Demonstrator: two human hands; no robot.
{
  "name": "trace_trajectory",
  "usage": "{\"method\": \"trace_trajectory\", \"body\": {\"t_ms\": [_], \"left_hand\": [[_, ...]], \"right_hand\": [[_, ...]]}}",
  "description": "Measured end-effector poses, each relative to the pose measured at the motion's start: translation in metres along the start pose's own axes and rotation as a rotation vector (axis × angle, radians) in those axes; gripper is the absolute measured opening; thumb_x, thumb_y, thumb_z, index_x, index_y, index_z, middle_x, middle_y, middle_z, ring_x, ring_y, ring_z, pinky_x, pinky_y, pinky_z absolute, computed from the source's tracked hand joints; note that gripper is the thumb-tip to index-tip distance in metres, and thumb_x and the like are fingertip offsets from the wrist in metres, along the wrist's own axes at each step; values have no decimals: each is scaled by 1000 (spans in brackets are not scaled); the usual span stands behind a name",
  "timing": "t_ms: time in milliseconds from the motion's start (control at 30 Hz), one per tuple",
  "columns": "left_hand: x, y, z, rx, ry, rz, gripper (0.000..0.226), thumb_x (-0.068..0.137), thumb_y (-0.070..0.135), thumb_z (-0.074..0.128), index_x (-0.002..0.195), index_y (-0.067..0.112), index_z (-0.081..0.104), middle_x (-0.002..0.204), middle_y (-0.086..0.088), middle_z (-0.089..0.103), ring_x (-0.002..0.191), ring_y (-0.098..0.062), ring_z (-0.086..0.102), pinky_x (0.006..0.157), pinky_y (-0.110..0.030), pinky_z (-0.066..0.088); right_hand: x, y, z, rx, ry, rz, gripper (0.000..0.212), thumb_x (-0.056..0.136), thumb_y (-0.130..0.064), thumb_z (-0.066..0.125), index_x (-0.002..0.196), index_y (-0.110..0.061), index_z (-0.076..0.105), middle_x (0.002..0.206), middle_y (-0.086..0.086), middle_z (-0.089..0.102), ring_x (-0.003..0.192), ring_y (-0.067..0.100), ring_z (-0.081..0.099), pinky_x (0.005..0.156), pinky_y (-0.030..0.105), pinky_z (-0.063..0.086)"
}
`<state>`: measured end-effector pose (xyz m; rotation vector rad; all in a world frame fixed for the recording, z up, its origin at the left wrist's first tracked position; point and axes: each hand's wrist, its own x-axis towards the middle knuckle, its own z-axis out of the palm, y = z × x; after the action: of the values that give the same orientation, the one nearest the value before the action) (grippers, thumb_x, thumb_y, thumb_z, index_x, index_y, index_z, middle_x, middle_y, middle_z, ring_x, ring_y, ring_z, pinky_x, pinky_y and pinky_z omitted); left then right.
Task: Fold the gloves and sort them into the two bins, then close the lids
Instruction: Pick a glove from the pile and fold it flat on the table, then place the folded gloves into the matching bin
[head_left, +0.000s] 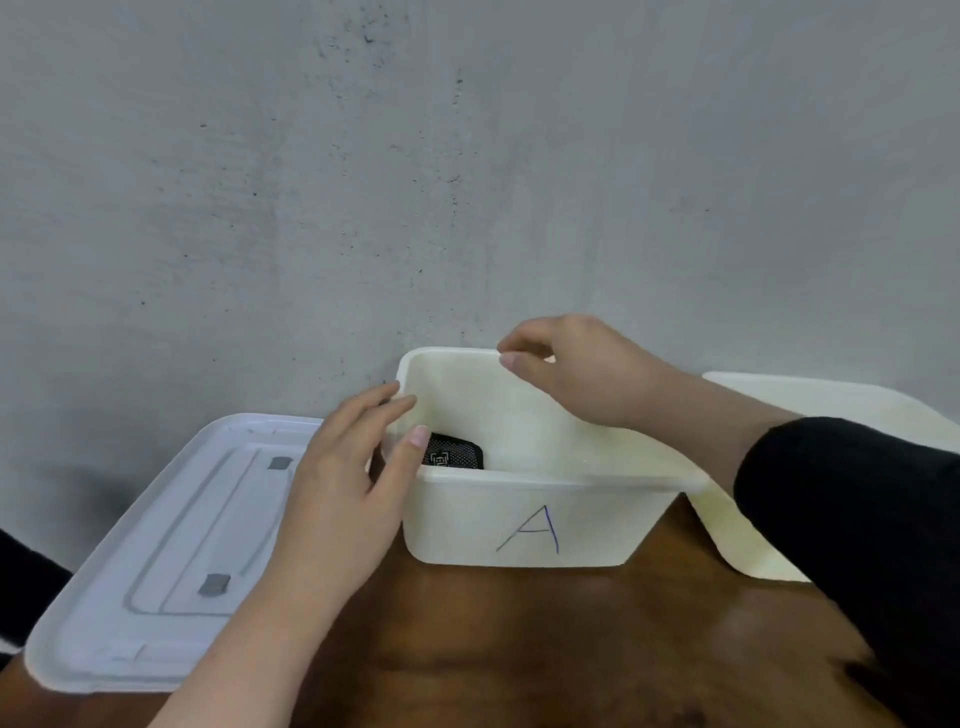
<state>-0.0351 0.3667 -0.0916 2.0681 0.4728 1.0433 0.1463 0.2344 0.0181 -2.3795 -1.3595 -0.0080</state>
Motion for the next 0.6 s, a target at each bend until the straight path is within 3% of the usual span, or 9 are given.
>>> {"method": "trace_trajectory", "body": {"t_ms": [133,200,300,433,500,600], "left_hand": [[-24,43,14,-58,178,200,33,95,40,47,107,20,71,113,13,64,115,5,53,96,-10,37],[-49,67,33,-105,181,262,27,96,34,47,102,21,70,104,15,63,107,9,53,92,-7,36],[-108,96,81,-197,-22,190,25,95,37,47,99,27,69,97,25,62,99,7,56,86,-3,37],[-189,118,146,-183,-400,-4,17,100,36,53,112,38,65,103,27,60,101,5,57,87,-17,48],[-211,131,166,-137,-485,-66,21,101,33,52,118,42,60,107,28,58,105,8,55,92,-15,47],[-226,148,181,-67,-519,-95,28,104,25,46,124,41,56,113,26,56,107,5,55,86,-5,41]], "right_hand": [[-91,2,-32,265,354,44,21,103,-37,53,100,-27,72,94,-14,72,92,3,64,77,18,48],[-151,10,-24,310,409,88,22,102,-35,54,95,-25,72,88,-14,71,85,5,63,72,17,47],[-236,37,16,254,321,262,21,101,-42,53,98,-34,71,87,-18,68,85,2,62,71,19,50],[-319,87,68,152,276,471,20,101,-44,52,108,-36,70,95,-24,65,95,-5,60,80,17,48],[-346,105,75,117,291,500,24,102,-42,52,115,-33,69,104,-24,63,101,-4,59,87,17,49],[-365,120,79,108,332,467,27,103,-40,51,121,-29,68,113,-22,64,108,-3,57,95,15,47]]}}
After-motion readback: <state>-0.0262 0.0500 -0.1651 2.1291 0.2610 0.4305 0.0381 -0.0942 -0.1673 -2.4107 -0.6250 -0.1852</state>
